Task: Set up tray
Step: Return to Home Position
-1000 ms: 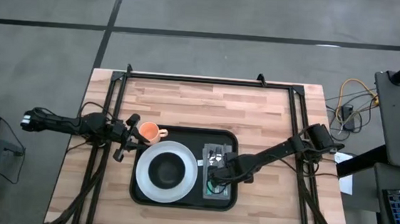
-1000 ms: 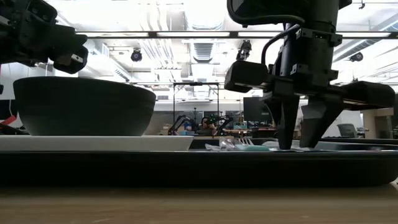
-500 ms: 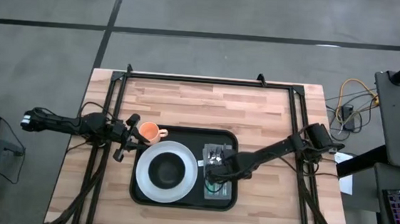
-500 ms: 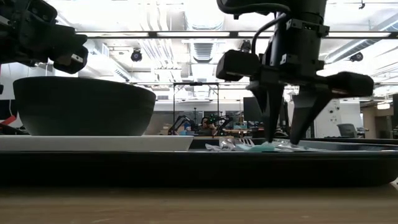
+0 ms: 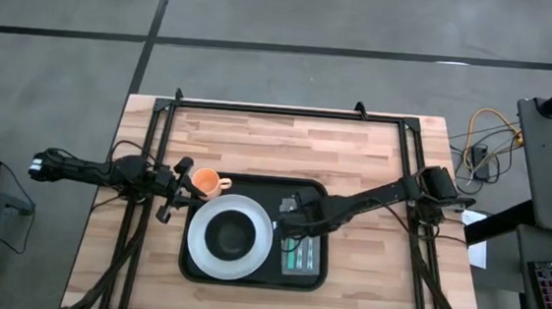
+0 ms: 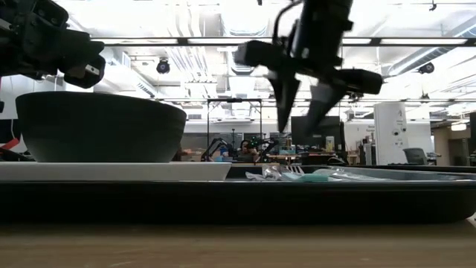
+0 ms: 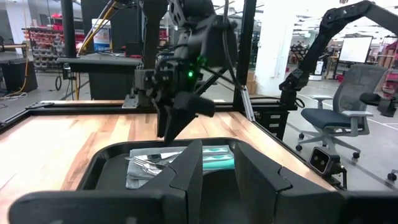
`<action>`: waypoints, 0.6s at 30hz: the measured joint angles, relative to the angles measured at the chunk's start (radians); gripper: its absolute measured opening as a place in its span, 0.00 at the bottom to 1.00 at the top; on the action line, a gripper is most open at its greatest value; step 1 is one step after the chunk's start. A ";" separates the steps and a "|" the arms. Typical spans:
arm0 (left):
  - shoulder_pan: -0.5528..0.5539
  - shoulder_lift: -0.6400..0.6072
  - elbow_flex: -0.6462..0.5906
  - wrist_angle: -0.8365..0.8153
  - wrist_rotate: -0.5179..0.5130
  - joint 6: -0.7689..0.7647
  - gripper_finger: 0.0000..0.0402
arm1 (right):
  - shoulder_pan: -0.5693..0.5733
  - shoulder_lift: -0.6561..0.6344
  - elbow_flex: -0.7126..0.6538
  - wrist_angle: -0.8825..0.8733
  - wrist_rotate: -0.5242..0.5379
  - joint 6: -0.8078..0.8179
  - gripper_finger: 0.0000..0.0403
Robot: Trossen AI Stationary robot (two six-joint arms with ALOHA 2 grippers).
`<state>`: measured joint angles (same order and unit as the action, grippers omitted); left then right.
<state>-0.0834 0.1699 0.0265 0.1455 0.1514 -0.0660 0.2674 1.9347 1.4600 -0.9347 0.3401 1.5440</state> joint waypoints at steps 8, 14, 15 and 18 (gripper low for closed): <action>0.000 0.000 0.000 0.000 0.000 0.000 0.19 | 0.004 -0.002 0.080 0.021 0.048 -0.012 0.38; 0.000 0.000 0.000 0.000 0.000 0.000 0.19 | -0.001 -0.002 0.103 0.030 0.181 -0.068 0.36; 0.000 0.000 0.000 0.000 0.000 0.000 0.19 | -0.002 -0.002 0.103 0.035 0.200 -0.092 0.36; 0.000 0.000 0.000 0.000 0.000 0.000 0.19 | -0.005 -0.002 0.097 0.083 0.210 -0.202 0.35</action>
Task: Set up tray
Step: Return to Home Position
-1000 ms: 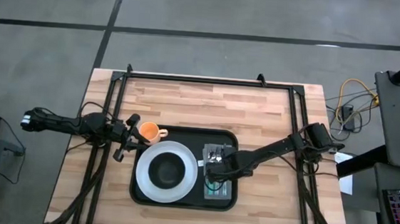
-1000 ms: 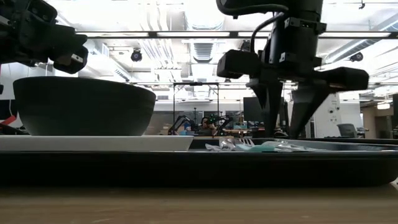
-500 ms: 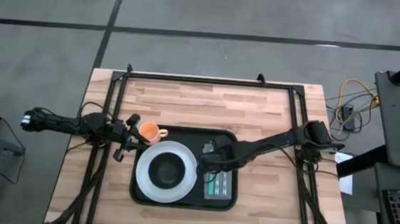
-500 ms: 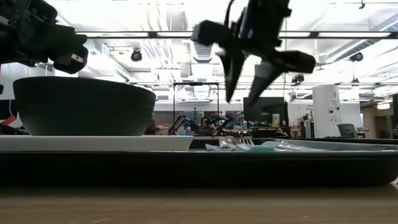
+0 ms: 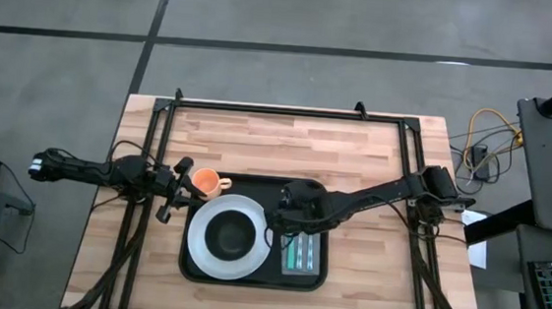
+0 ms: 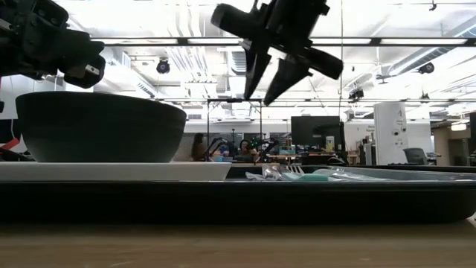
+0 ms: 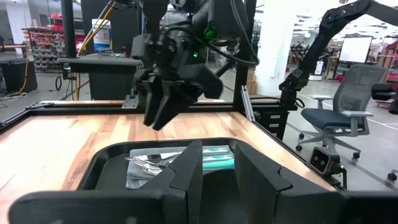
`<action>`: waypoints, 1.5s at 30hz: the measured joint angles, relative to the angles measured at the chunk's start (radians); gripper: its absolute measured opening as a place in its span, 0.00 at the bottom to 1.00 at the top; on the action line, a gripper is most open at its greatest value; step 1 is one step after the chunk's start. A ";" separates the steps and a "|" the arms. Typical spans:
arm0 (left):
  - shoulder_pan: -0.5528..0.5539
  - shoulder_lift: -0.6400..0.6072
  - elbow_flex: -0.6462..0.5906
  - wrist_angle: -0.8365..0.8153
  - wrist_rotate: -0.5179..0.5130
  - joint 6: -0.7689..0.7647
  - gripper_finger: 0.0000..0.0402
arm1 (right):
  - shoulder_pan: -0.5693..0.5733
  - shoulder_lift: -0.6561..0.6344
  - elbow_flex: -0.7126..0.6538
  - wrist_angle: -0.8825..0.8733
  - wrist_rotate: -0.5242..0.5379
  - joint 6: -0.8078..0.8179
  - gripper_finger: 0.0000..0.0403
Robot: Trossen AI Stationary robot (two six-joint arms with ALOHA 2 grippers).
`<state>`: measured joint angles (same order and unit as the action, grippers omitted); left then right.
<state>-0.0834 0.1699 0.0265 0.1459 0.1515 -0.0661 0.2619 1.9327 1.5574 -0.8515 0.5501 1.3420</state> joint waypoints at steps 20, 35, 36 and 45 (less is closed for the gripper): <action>0.000 0.000 0.000 0.000 0.000 0.000 0.19 | -0.044 0.000 -0.006 0.371 0.055 -0.781 0.33; 0.000 0.000 0.000 0.000 0.000 0.000 0.19 | -0.041 -0.080 -0.170 0.588 -0.003 -1.035 0.33; 0.000 0.000 0.000 0.000 0.000 0.000 0.19 | -0.041 -0.094 -0.203 0.626 -0.023 -1.053 0.33; 0.000 0.009 0.000 0.000 0.000 0.000 0.19 | -0.033 -0.227 -0.493 0.877 -0.133 -1.089 0.31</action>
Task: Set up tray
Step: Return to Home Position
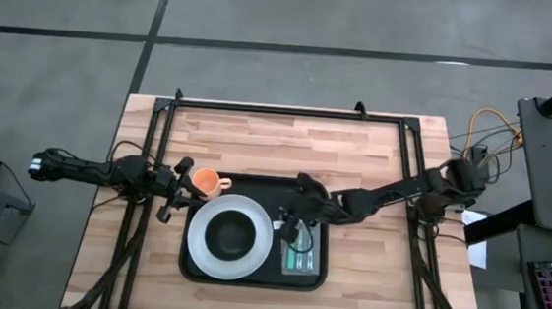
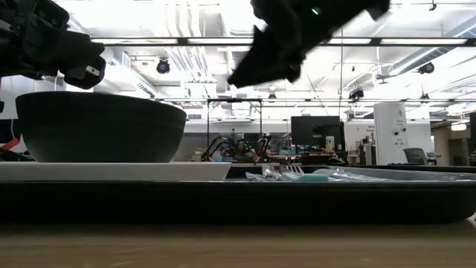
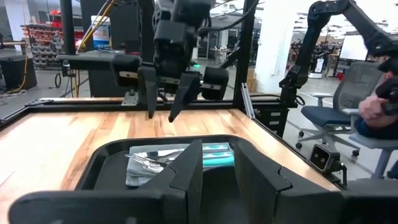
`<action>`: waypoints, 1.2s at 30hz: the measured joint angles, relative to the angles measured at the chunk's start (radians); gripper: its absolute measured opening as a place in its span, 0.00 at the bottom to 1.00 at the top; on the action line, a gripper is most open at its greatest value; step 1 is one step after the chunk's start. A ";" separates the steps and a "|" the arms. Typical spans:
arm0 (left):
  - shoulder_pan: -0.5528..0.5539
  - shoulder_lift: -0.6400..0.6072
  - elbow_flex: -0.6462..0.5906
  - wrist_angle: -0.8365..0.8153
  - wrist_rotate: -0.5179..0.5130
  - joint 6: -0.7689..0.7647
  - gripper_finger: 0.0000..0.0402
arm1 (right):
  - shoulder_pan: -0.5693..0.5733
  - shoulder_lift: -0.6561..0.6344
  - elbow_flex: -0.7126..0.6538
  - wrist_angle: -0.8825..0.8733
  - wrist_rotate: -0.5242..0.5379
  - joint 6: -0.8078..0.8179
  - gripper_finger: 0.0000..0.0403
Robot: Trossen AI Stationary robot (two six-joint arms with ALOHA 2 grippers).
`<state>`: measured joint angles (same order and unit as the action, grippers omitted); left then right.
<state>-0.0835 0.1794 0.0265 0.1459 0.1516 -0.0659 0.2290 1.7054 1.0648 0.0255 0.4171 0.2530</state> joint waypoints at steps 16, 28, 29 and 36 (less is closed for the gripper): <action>0.000 0.024 0.000 -0.002 0.000 0.000 0.19 | -0.005 -0.433 -0.572 0.407 -0.297 -0.151 0.33; 0.000 0.032 0.000 0.000 0.000 0.000 0.19 | -0.160 -0.748 -0.787 0.438 -0.449 -0.208 0.30; 0.000 0.032 0.000 0.000 0.000 0.000 0.19 | -0.173 -0.763 -0.797 0.437 -0.447 -0.214 0.30; 0.000 0.032 0.000 0.000 0.000 0.000 0.19 | -0.272 -0.842 -0.846 0.437 -0.572 -0.248 0.32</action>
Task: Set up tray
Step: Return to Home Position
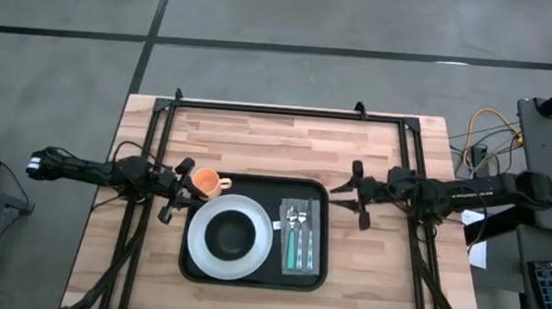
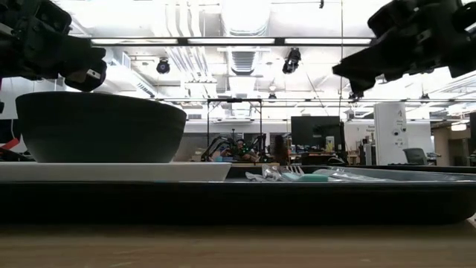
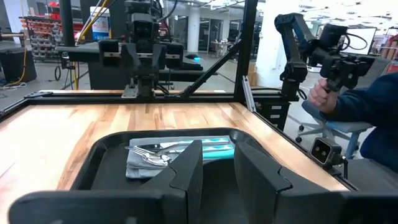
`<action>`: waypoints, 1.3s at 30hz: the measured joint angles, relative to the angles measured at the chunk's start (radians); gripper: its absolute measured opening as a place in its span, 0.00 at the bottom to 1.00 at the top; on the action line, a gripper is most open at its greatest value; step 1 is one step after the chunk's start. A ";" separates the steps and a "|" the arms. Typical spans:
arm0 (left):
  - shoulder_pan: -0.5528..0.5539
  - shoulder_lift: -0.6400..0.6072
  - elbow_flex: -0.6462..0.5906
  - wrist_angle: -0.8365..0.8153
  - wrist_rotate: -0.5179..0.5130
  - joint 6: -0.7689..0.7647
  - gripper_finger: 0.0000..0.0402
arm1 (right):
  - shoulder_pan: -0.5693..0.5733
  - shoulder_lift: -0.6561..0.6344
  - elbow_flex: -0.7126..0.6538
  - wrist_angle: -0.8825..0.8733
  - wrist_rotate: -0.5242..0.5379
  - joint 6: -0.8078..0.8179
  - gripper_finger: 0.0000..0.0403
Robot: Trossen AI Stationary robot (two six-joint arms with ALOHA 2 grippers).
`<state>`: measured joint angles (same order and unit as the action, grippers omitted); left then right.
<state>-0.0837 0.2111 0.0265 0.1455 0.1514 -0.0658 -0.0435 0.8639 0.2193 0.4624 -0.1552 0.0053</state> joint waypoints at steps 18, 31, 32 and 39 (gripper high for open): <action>0.000 0.000 0.000 0.000 0.000 0.000 0.19 | -0.067 -0.300 -0.130 -0.016 -0.079 -0.009 0.30; 0.000 0.000 0.000 0.000 0.000 0.000 0.19 | -0.066 -0.605 -0.180 -0.263 -0.004 -0.003 0.31; 0.000 0.000 0.000 0.000 0.000 0.000 0.19 | -0.066 -0.631 -0.180 -0.285 -0.004 -0.003 0.31; 0.000 0.000 0.000 0.000 0.000 0.000 0.19 | -0.066 -0.824 -0.180 -0.455 -0.002 -0.011 0.32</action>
<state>-0.0834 0.2111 0.0265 0.1452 0.1516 -0.0662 -0.1097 0.0403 0.0395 0.0074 -0.1574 -0.0059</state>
